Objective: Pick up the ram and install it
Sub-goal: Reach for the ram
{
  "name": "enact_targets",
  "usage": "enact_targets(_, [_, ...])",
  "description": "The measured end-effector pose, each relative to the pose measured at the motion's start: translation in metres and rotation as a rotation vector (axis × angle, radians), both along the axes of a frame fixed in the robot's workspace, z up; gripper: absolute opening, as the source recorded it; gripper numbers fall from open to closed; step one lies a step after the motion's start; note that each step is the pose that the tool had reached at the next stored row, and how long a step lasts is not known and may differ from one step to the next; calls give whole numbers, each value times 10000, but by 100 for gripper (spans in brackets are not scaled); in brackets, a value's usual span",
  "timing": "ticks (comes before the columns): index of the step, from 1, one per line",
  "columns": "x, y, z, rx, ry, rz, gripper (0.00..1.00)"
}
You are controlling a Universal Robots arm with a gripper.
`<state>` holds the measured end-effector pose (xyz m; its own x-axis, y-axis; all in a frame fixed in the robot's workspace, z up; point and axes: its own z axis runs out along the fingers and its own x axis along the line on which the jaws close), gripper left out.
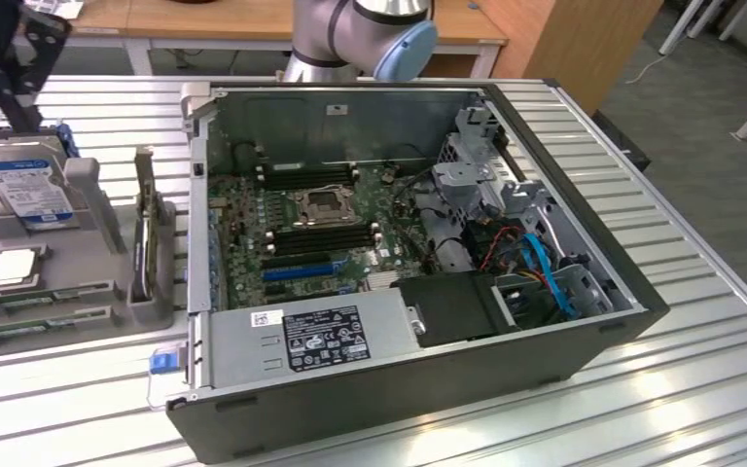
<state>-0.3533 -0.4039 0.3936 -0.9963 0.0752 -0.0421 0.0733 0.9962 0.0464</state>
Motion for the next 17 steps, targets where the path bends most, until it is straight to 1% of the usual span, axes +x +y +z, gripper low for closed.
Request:
enact_targets(7, [-305, -15, 0, 0, 1, 1, 11])
enact_targets(11, [-309, -15, 0, 0, 0, 7, 11])
enact_targets(12, [-310, -14, 0, 2, 0, 101, 11])
enact_targets(17, [-310, -14, 0, 1, 0, 999, 11])
